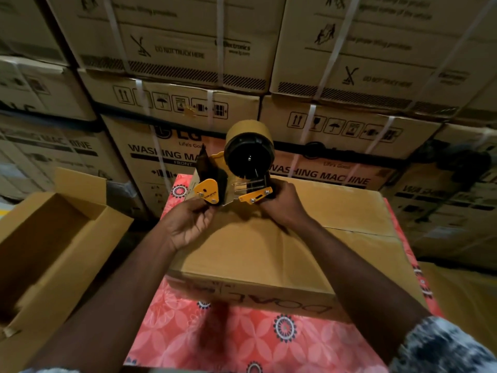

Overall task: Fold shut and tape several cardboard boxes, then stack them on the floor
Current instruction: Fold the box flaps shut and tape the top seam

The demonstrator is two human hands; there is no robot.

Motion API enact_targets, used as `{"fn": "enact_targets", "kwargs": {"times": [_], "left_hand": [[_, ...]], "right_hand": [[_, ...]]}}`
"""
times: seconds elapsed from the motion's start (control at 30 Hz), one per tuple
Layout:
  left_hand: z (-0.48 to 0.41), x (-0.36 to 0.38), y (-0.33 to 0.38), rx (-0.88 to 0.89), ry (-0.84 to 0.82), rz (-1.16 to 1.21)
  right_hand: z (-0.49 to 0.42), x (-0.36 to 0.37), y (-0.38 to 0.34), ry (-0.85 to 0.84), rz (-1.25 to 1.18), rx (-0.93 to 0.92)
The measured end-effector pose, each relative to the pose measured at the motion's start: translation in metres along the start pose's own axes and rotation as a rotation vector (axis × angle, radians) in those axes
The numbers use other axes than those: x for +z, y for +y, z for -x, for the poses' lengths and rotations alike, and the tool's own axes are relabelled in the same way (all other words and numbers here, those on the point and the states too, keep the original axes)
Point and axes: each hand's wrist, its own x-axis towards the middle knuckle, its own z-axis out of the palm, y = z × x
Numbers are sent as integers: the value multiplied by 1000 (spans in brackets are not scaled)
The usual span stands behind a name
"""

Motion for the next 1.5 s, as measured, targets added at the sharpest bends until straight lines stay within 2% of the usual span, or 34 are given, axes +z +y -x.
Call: {"fn": "enact_targets", "kwargs": {"times": [0.1, 0.17, 0.33, 0.63, 0.9, 1.1, 1.13, 1.2, 1.27, 1.33, 1.5], "left_hand": [[3, -15, 10, -17, -165, -15], [10, -16, 14, -28, -199, -76], [12, -8, 11, 0, 42, -210], [21, -9, 12, -25, 24, -207], [18, -9, 8, 117, 114, -521], [30, -58, 61, 295, 354, -623], [35, -60, 64, 292, 338, -668], [38, -50, 57, 229, 206, -746], [35, -33, 40, 138, 89, -727], [27, -20, 23, 53, 43, -620], [14, -16, 4, -48, 36, -266]], "right_hand": [[0, -1, 4, -4, -30, -9], [0, -1, 6, -22, -21, -15], [-2, 1, 9, -88, 47, -27], [-1, 0, 6, -121, 28, -31], [-2, 1, 6, -149, 127, -66], [-12, -10, 9, -88, 177, -65], [-14, -10, 8, -82, 179, -67], [-17, -7, 7, -86, 174, -72], [-18, -1, 5, -97, 182, -88], [-19, 4, 2, -111, 196, -106], [-20, 6, 2, -130, 227, -105]]}}
